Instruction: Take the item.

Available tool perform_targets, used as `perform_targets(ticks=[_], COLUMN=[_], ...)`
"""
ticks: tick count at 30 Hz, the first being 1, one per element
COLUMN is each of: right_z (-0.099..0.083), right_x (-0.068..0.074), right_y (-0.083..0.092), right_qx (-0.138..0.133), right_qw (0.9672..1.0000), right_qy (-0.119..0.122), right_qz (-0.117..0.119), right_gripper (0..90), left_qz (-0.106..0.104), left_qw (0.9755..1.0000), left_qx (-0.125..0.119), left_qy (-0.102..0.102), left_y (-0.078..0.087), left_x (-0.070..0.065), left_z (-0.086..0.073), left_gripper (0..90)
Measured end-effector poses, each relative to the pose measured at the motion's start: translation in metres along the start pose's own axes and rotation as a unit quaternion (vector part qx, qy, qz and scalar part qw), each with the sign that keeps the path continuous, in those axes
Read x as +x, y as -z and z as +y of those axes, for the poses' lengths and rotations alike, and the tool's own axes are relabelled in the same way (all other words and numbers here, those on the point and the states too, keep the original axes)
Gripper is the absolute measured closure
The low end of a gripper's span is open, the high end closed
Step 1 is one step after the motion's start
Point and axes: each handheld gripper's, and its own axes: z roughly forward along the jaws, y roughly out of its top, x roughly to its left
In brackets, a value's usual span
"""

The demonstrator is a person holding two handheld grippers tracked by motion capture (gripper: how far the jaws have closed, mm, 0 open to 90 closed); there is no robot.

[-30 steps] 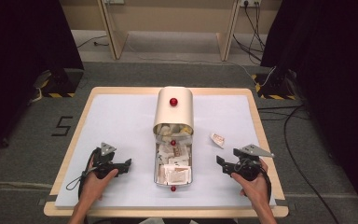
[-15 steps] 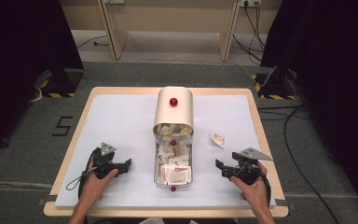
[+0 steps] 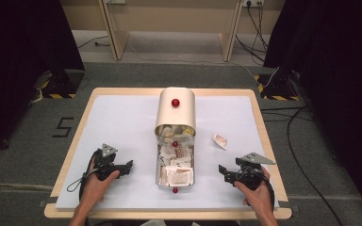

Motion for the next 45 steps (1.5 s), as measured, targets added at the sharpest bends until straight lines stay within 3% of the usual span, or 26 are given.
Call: perform_targets(ticks=[45], right_z=[-0.025], right_x=[0.003], right_y=[0.016], right_qx=[0.018], right_qw=[0.9998], right_qy=[0.003], right_qz=[-0.009], right_gripper=[16.4], left_qz=[0.000], left_qw=[1.0000], left_qx=[0.000], left_qy=[0.000], left_y=[0.000], left_x=[0.000], left_z=[0.000], left_gripper=[9.3])
